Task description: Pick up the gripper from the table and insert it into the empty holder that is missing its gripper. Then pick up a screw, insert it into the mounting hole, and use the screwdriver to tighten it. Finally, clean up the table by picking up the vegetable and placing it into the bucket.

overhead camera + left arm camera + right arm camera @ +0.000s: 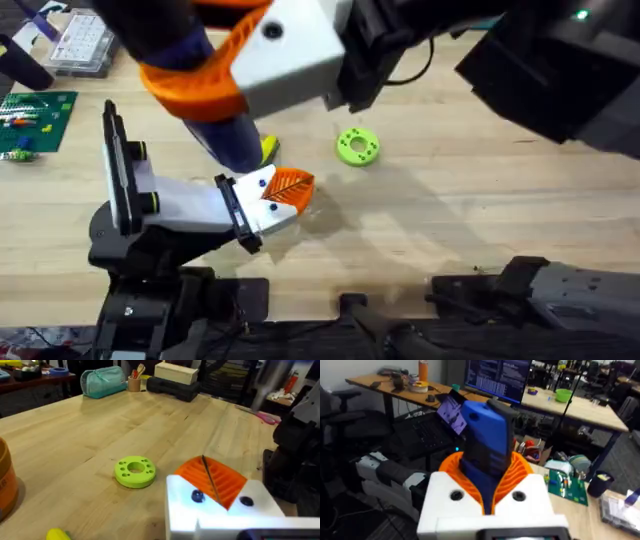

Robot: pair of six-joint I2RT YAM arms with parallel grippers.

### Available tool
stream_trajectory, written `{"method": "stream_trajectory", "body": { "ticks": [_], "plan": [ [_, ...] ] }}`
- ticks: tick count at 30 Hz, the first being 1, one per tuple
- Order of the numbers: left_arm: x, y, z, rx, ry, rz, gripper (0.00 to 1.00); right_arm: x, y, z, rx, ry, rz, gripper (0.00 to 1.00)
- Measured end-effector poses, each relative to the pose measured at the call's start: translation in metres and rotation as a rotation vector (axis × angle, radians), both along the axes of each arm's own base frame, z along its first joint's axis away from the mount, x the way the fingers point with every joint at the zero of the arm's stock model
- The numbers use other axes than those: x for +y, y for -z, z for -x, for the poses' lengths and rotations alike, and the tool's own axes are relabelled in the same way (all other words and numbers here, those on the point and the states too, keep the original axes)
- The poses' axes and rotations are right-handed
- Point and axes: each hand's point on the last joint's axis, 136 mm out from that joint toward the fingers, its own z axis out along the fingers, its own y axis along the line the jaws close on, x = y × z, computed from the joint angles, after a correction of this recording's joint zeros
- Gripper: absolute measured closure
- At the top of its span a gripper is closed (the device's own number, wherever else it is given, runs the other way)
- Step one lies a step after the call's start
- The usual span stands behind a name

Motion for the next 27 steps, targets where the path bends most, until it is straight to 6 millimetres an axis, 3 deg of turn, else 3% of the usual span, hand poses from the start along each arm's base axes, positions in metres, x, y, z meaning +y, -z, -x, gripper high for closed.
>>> {"method": "stream_trajectory", "body": {
  "ticks": [14, 27],
  "plan": [
    [0.000, 0.000, 0.000, 0.000, 0.000, 0.000, 0.989, 0.005, 0.028, 0.008, -0.017, -0.023, -0.003, 0.946],
    [0.000, 0.000, 0.000, 0.000, 0.000, 0.000, 0.989, 0.004, 0.043, 0.000, 0.008, 0.008, 0.018, 0.946]
  ]
}}
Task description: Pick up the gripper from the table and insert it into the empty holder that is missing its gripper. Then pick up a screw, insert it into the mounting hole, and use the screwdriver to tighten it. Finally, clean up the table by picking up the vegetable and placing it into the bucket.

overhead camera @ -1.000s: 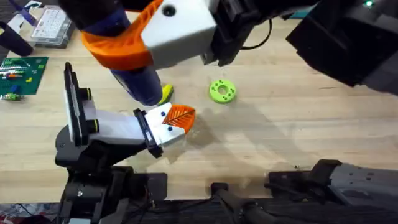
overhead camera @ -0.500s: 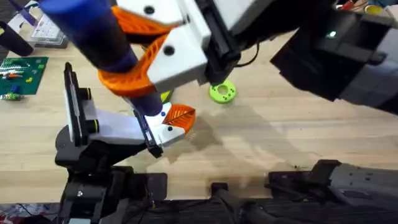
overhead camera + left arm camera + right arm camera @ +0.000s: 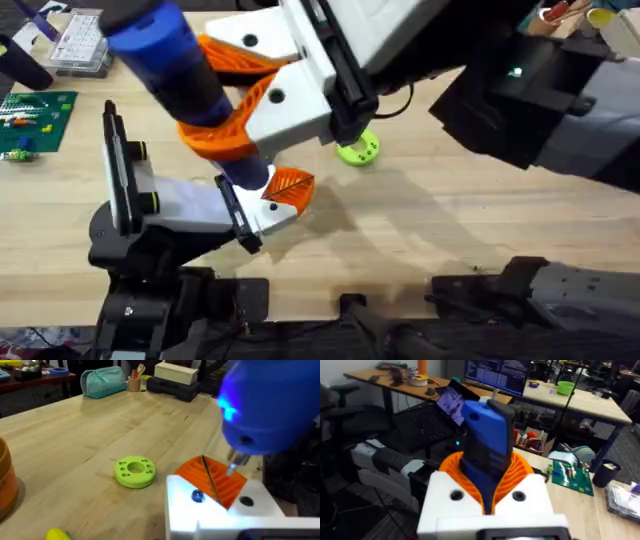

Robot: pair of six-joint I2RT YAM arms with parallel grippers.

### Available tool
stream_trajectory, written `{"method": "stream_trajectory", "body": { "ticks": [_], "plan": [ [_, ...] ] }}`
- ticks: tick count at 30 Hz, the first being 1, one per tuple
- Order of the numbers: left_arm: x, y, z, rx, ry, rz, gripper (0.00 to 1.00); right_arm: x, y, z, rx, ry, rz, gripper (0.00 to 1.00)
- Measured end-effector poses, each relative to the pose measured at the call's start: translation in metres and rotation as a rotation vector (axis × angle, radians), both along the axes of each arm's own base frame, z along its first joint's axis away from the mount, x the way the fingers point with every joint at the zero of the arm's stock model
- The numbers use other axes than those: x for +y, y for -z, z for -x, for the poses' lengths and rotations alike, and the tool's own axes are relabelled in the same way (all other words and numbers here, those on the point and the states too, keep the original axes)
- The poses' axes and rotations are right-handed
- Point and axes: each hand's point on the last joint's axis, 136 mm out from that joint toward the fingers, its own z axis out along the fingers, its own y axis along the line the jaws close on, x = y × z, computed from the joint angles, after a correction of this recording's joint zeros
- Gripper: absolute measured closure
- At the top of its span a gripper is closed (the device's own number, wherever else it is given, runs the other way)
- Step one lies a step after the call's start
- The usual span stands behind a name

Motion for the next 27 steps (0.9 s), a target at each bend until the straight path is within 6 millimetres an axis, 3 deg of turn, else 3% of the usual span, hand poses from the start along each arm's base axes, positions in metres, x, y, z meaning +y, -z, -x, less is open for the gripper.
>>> {"method": "stream_trajectory", "body": {
  "ticks": [8, 15, 27],
  "plan": [
    [0.000, 0.000, 0.000, 0.000, 0.000, 0.000, 0.989, 0.000, 0.001, -0.008, -0.001, 0.026, -0.003, 0.945],
    [0.000, 0.000, 0.000, 0.000, 0.000, 0.000, 0.989, 0.006, 0.014, -0.019, 0.033, 0.036, 0.019, 0.944],
    [0.000, 0.000, 0.000, 0.000, 0.000, 0.000, 0.989, 0.001, 0.007, -0.024, 0.043, 0.039, -0.001, 0.944]
  ]
}}
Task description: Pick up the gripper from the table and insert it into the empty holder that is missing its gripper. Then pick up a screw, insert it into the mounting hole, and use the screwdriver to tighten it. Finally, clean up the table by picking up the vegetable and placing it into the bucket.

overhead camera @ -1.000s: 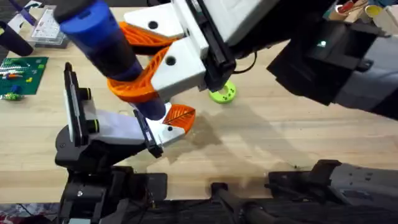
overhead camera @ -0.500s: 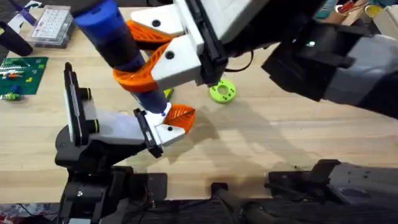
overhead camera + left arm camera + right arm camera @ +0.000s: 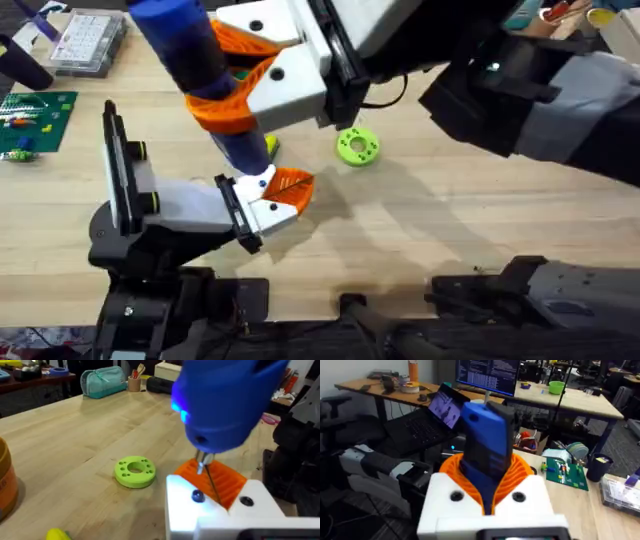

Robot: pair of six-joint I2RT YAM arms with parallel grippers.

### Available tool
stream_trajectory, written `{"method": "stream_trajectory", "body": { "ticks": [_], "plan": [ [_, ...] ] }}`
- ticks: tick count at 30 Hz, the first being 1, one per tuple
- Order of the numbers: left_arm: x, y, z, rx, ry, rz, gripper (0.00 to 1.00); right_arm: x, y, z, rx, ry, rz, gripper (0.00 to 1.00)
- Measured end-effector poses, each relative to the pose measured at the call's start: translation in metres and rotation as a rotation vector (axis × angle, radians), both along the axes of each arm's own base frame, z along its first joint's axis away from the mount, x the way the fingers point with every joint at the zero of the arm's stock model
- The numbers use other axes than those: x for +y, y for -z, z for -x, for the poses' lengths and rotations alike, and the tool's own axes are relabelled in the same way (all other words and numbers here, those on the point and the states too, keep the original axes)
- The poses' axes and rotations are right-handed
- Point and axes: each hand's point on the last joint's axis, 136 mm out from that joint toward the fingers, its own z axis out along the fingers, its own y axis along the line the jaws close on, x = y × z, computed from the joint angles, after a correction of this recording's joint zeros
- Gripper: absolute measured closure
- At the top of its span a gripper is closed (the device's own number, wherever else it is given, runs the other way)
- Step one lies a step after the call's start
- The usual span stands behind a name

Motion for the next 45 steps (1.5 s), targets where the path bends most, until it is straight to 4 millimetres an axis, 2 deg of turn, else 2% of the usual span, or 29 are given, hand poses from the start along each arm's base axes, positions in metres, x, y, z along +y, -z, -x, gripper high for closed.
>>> {"method": "stream_trajectory", "body": {
  "ticks": [30, 40, 45],
  "plan": [
    [0.000, 0.000, 0.000, 0.000, 0.000, 0.000, 0.989, 0.000, 0.000, 0.000, 0.006, -0.004, 0.002, 0.946],
    [0.000, 0.000, 0.000, 0.001, 0.000, 0.000, 0.989, 0.004, 0.014, -0.001, 0.034, -0.009, 0.027, 0.947],
    [0.000, 0.000, 0.000, 0.000, 0.000, 0.000, 0.989, 0.005, 0.014, 0.000, 0.033, -0.012, 0.027, 0.945]
  ]
}}
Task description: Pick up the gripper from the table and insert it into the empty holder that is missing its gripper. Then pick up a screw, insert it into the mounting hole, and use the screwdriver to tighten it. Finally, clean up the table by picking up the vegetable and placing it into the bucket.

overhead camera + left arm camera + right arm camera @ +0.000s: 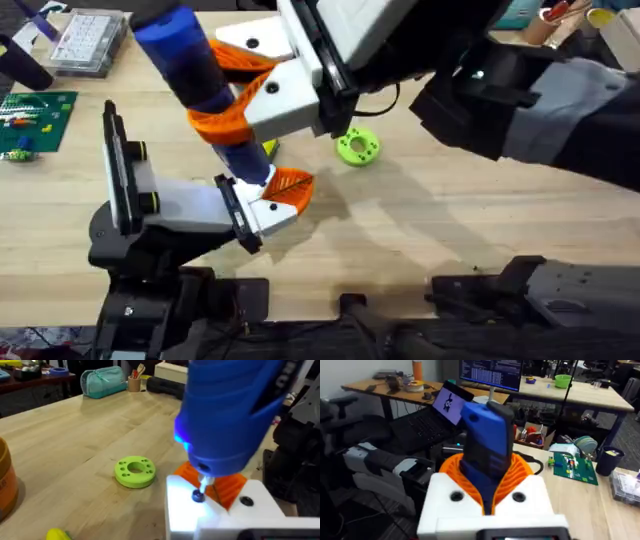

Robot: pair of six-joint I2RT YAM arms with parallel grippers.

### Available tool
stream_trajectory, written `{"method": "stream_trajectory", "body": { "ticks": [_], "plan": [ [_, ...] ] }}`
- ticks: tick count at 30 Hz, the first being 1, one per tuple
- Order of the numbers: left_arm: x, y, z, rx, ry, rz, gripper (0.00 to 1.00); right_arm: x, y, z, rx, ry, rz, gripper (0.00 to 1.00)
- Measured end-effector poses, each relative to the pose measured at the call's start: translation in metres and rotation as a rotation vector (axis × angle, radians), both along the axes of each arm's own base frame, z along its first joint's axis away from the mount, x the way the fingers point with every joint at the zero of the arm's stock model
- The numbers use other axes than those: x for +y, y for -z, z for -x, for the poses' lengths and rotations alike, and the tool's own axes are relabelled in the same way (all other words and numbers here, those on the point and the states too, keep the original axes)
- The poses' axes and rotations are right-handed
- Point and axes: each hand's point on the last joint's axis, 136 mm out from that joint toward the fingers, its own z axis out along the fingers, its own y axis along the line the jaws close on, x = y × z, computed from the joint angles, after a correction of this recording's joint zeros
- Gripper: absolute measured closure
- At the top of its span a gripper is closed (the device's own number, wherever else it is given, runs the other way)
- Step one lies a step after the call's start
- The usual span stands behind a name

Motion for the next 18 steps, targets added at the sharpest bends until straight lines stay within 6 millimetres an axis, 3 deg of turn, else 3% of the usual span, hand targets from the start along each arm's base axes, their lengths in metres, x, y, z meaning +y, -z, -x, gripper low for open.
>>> {"method": "stream_trajectory", "body": {
  "ticks": [18],
  "plan": [
    [0.0000, -0.0001, 0.0000, 0.000, 0.000, 0.000, 0.989, 0.0015, 0.0005, -0.0012, 0.003, 0.012, 0.000, 0.947]
  ]
}}
